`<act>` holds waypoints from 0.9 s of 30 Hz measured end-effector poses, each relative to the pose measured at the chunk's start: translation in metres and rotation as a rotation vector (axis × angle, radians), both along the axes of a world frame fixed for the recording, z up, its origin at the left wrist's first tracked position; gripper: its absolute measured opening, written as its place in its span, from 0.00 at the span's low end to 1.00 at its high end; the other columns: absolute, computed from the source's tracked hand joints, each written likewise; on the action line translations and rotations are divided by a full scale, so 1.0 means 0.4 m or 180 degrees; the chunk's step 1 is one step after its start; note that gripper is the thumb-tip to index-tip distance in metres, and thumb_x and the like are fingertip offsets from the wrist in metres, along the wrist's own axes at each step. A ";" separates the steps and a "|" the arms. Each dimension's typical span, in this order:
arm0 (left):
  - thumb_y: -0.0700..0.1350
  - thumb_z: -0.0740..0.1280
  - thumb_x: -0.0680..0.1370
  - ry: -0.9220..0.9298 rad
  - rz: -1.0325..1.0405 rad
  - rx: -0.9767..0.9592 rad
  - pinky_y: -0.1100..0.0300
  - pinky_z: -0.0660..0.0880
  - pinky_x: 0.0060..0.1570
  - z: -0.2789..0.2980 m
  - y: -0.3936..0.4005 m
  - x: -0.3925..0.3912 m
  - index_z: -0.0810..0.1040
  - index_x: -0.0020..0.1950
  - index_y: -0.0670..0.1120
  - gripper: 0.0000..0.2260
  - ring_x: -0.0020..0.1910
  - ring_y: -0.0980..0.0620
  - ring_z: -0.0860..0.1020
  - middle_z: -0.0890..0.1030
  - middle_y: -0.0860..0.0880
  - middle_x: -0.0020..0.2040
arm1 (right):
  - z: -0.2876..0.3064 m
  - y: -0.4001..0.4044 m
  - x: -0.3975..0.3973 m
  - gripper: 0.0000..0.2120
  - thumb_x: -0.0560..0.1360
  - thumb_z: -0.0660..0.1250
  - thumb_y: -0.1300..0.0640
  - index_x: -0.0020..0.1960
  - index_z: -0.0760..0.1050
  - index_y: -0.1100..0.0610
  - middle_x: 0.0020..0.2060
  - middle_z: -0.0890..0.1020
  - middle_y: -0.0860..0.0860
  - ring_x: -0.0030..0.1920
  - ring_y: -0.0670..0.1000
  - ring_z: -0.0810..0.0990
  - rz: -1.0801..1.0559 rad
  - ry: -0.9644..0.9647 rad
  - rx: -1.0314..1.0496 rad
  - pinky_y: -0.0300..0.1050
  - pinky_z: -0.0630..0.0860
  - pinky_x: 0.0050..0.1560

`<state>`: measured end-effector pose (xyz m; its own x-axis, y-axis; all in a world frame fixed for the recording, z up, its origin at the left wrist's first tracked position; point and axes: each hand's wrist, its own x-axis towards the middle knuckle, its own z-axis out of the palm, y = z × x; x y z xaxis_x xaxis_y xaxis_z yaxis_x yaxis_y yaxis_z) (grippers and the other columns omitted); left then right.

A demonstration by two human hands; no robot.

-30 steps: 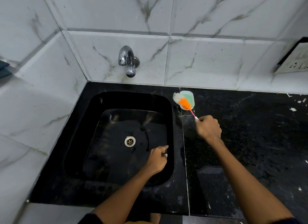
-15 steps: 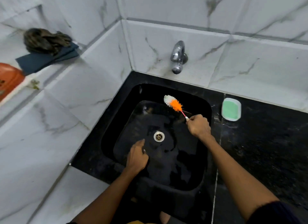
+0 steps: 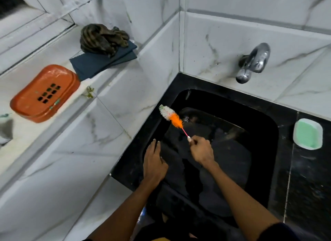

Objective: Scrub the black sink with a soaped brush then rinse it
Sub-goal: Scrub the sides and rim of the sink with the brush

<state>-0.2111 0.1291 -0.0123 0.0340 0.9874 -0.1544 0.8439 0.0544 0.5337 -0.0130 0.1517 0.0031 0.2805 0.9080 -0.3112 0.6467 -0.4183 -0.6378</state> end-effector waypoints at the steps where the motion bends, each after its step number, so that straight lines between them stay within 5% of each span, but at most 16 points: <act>1: 0.36 0.62 0.74 0.0024 -0.0022 0.0005 0.57 0.57 0.76 0.000 0.012 -0.005 0.62 0.78 0.43 0.32 0.78 0.48 0.57 0.58 0.46 0.80 | -0.011 -0.001 -0.008 0.13 0.78 0.59 0.47 0.38 0.71 0.51 0.30 0.78 0.48 0.34 0.55 0.76 -0.0003 -0.0048 -0.0019 0.51 0.77 0.36; 6: 0.35 0.62 0.71 0.0025 -0.0178 0.0104 0.53 0.58 0.77 -0.010 0.053 -0.017 0.63 0.78 0.42 0.33 0.78 0.46 0.59 0.60 0.46 0.79 | -0.041 -0.040 -0.028 0.08 0.80 0.60 0.52 0.42 0.72 0.51 0.31 0.76 0.50 0.39 0.58 0.76 0.0389 -0.0307 -0.0017 0.47 0.71 0.37; 9: 0.36 0.59 0.70 -0.0062 -0.0255 0.0193 0.51 0.58 0.77 -0.022 0.064 -0.029 0.64 0.77 0.41 0.33 0.78 0.46 0.59 0.60 0.46 0.79 | -0.038 0.030 0.020 0.06 0.77 0.61 0.53 0.49 0.76 0.48 0.41 0.81 0.57 0.45 0.63 0.78 -0.0019 -0.0530 -0.0120 0.50 0.73 0.43; 12: 0.37 0.58 0.69 -0.0072 -0.0291 0.0200 0.50 0.59 0.76 -0.026 0.076 -0.037 0.63 0.77 0.42 0.34 0.78 0.46 0.58 0.60 0.46 0.79 | -0.021 0.113 0.064 0.06 0.77 0.60 0.52 0.48 0.76 0.48 0.41 0.81 0.56 0.45 0.63 0.78 -0.0284 -0.0496 -0.0062 0.50 0.73 0.43; 21: 0.34 0.62 0.71 -0.0091 -0.0109 0.0110 0.53 0.57 0.77 -0.002 0.095 0.001 0.61 0.78 0.43 0.35 0.79 0.50 0.55 0.57 0.49 0.80 | -0.105 -0.033 0.031 0.06 0.80 0.57 0.49 0.48 0.69 0.50 0.39 0.77 0.55 0.43 0.61 0.77 0.0734 -0.0706 -0.0036 0.47 0.67 0.36; 27: 0.37 0.61 0.74 0.0005 -0.0128 0.0019 0.57 0.51 0.78 0.004 0.110 0.022 0.58 0.80 0.45 0.34 0.79 0.50 0.52 0.54 0.49 0.81 | -0.065 0.176 0.119 0.07 0.78 0.59 0.53 0.50 0.75 0.53 0.42 0.80 0.60 0.46 0.65 0.78 -0.0292 -0.0558 0.0004 0.51 0.72 0.42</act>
<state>-0.2023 0.1733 -0.0107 0.0733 0.9862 -0.1486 0.8462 0.0173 0.5326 0.0347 0.2222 -0.0229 0.4118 0.8766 -0.2491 0.7071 -0.4798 -0.5195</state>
